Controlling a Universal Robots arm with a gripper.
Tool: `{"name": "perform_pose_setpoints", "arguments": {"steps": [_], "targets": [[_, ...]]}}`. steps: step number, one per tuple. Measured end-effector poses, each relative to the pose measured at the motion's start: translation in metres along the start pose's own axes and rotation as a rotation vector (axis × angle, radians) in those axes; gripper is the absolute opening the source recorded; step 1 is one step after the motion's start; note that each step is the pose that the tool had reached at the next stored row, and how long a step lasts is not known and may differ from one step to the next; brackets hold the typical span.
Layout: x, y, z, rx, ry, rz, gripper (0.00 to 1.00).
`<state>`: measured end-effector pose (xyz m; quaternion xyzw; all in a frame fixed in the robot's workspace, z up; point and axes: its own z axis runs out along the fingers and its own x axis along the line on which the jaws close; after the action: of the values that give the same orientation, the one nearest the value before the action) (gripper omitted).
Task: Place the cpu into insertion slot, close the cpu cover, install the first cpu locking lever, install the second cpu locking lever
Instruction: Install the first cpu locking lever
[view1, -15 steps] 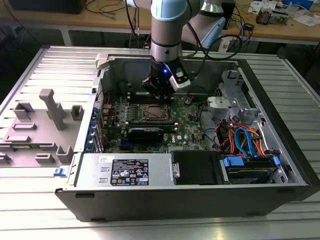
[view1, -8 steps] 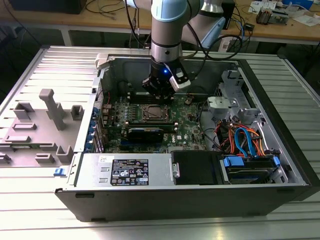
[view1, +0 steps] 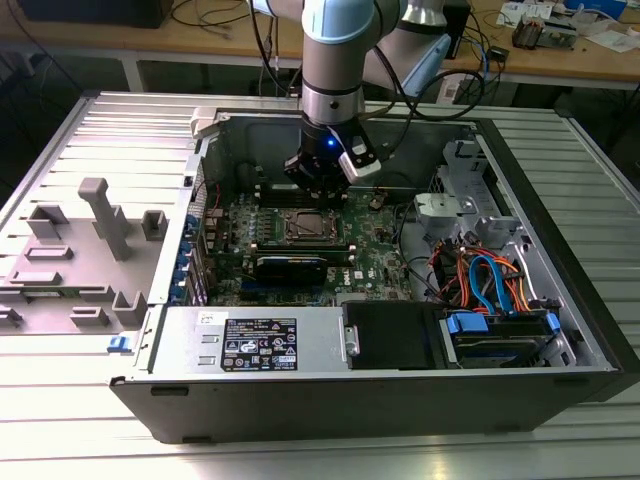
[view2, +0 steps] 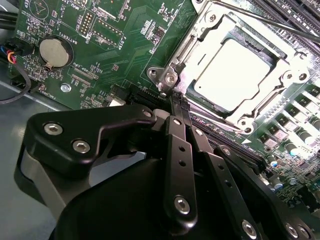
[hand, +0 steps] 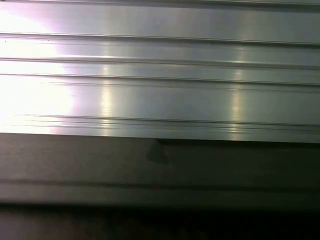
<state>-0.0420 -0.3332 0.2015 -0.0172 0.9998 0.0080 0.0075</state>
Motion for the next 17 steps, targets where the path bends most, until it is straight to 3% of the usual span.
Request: {"name": "perform_pose_setpoints", "arguments": {"steps": [17], "targets": [[0.0,0.0001,-0.0061,-0.0001,0.0006,0.0,0.11]]}}
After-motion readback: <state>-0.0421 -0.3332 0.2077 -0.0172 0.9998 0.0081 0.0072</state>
